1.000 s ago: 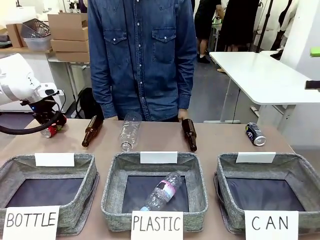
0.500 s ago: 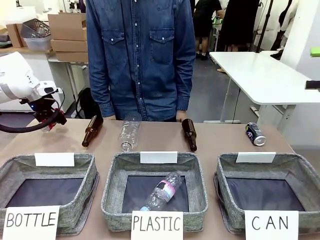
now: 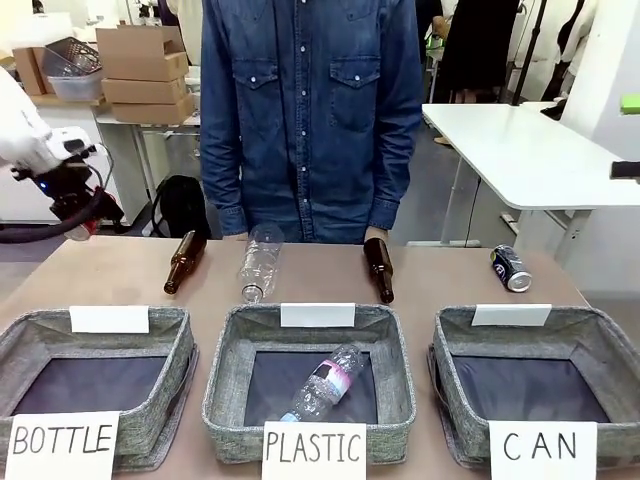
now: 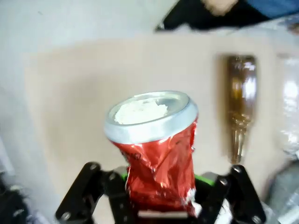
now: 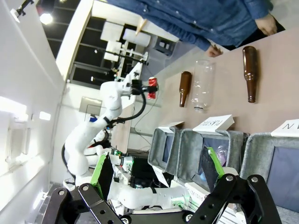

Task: Sort the can waste into the basket.
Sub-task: Pick up the can waste from the table and place it in the right Fabric basket.

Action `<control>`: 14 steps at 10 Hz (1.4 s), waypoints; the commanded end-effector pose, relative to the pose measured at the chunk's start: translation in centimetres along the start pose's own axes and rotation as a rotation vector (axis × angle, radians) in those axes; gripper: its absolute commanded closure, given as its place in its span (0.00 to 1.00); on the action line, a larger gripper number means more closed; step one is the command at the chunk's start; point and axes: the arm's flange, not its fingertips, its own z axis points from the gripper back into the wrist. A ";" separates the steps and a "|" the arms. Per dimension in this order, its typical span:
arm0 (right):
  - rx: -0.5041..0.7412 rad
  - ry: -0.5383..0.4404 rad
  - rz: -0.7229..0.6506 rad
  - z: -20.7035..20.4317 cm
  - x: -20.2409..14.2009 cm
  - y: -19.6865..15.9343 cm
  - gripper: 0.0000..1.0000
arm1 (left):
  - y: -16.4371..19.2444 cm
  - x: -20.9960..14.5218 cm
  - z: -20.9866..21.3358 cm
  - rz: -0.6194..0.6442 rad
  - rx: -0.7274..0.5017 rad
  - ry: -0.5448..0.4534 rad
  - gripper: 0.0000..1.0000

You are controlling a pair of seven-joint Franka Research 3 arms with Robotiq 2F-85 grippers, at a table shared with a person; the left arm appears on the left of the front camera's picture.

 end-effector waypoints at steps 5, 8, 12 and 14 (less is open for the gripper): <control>0.025 -0.009 0.024 -0.2 0.3 0.1 0.00 | -13.0 -20.3 13.5 -0.260 -0.102 -0.055 1.00; 0.025 -0.009 0.024 -0.2 0.3 0.1 0.00 | -12.4 -17.7 14.2 -0.161 -0.122 -0.014 1.00; 0.025 -0.009 0.024 -0.2 0.3 0.1 0.00 | -12.2 -18.4 13.8 -0.176 -0.125 -0.015 1.00; 0.025 -0.009 0.024 -0.2 0.3 0.1 0.00 | -20.6 -18.5 12.8 -0.395 -0.153 -0.037 1.00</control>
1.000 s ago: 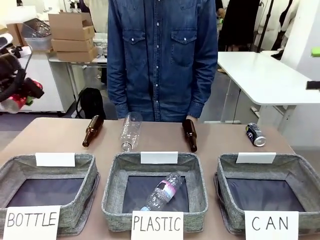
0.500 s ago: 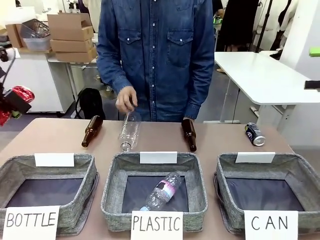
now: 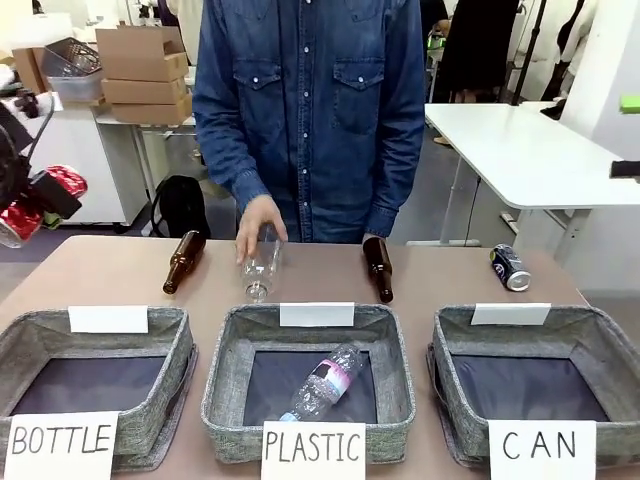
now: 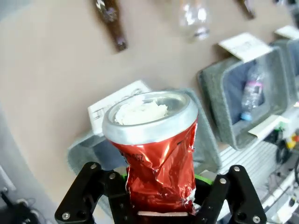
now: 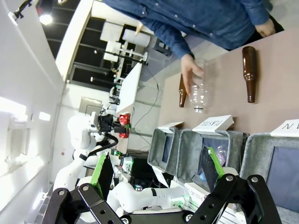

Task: Sort the can waste into the basket.
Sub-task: Pick up the can waste from the table and place it in the right Fabric basket.

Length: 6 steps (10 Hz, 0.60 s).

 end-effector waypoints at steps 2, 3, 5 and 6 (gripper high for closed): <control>0.027 -0.007 0.024 -0.2 0.3 0.1 0.00 | -16.0 2.1 -4.2 -0.404 -0.021 -0.048 1.00; 0.027 -0.007 0.024 -0.2 0.3 0.1 0.00 | -21.4 2.7 -6.2 -0.552 -0.023 -0.036 1.00; 0.027 -0.007 0.024 -0.2 0.3 0.1 0.00 | -30.9 3.0 -9.5 -0.833 -0.066 -0.035 1.00; 0.027 -0.007 0.024 -0.2 0.3 0.1 0.00 | -35.2 3.8 -11.5 -0.932 -0.031 -0.079 1.00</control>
